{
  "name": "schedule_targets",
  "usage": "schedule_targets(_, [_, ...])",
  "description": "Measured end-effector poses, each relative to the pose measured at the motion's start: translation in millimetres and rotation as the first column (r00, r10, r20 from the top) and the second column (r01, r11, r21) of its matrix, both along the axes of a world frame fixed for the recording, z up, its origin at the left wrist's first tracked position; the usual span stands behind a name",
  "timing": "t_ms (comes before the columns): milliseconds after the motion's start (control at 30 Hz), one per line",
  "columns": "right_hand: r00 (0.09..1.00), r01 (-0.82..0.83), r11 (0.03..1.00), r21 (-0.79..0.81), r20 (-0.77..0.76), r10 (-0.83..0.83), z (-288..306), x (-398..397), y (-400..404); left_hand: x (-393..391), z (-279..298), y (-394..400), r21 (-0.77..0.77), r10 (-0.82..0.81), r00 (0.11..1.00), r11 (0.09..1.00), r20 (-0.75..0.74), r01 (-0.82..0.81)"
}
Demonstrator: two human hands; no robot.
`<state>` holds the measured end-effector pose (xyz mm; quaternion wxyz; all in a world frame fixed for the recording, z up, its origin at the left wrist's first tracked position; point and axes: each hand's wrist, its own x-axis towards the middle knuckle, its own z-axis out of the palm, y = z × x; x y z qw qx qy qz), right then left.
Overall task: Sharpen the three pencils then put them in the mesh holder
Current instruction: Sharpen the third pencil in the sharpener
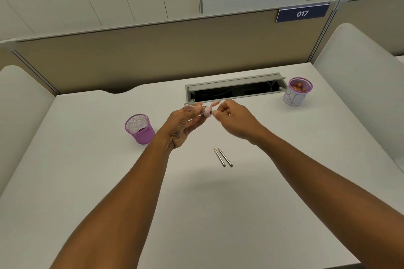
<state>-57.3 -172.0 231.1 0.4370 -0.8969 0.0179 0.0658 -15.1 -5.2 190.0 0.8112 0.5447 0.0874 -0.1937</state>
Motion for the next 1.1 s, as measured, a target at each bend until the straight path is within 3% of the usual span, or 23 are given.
schedule_targets(100, [0.940,0.008,0.947,-0.323,0.324,0.102,-18,-2,-8,1,4,-1,0.000,0.008,1.000,1.000,-0.003,-0.008])
schedule_targets(200, [0.837,0.045,0.878,-0.477,0.497,0.227,-29,-5,-14,0,5,-4,0.001,0.001,1.000,1.000,-0.008,-0.001])
schedule_targets(333, [0.746,0.135,0.829,-0.543,0.606,0.276,-34,-7,-16,-4,4,-11,0.009,-0.001,0.999,1.000,-0.035,0.001])
schedule_targets(467, [0.789,0.186,0.857,-0.480,0.593,0.161,-32,-6,-11,-5,4,-13,-0.016,-0.011,0.999,1.000,-0.032,0.010])
schedule_targets(600, [0.953,0.134,0.845,-0.518,0.301,0.033,-12,-5,0,-2,8,-11,-0.045,-0.029,1.000,0.999,-0.012,0.028])
schedule_targets(633, [0.984,0.100,0.891,-0.443,0.175,-0.024,-6,-3,2,-2,9,-10,-0.049,-0.035,0.999,0.998,-0.007,0.035])
schedule_targets(667, [0.995,0.097,0.960,-0.263,0.008,-0.098,0,2,1,-2,9,-10,-0.049,-0.041,0.999,0.998,-0.002,0.040])
schedule_targets(700, [0.972,0.152,0.988,-0.033,-0.177,-0.155,7,5,-1,-3,10,-10,-0.045,-0.047,0.999,0.998,0.002,0.047])
schedule_targets(733, [0.921,0.243,0.957,0.156,-0.347,-0.177,13,8,-3,-4,10,-10,-0.038,-0.053,0.999,0.998,0.006,0.053])
schedule_targets(767, [0.879,0.293,0.926,0.240,-0.449,-0.162,18,9,-4,-4,10,-10,-0.034,-0.054,0.999,0.998,0.007,0.054])
schedule_targets(833, [0.857,0.299,0.926,0.231,-0.492,-0.153,23,8,-3,-4,10,-11,-0.036,-0.039,0.999,0.999,0.006,0.039])
schedule_targets(967, [0.935,0.222,0.969,0.107,-0.307,-0.180,16,5,4,-1,11,-10,-0.036,-0.019,1.000,0.999,0.004,0.019])
schedule_targets(1100, [0.991,0.049,0.996,-0.070,0.125,-0.040,-4,-3,-2,0,9,-5,-0.039,-0.002,1.000,0.999,-0.013,0.002])
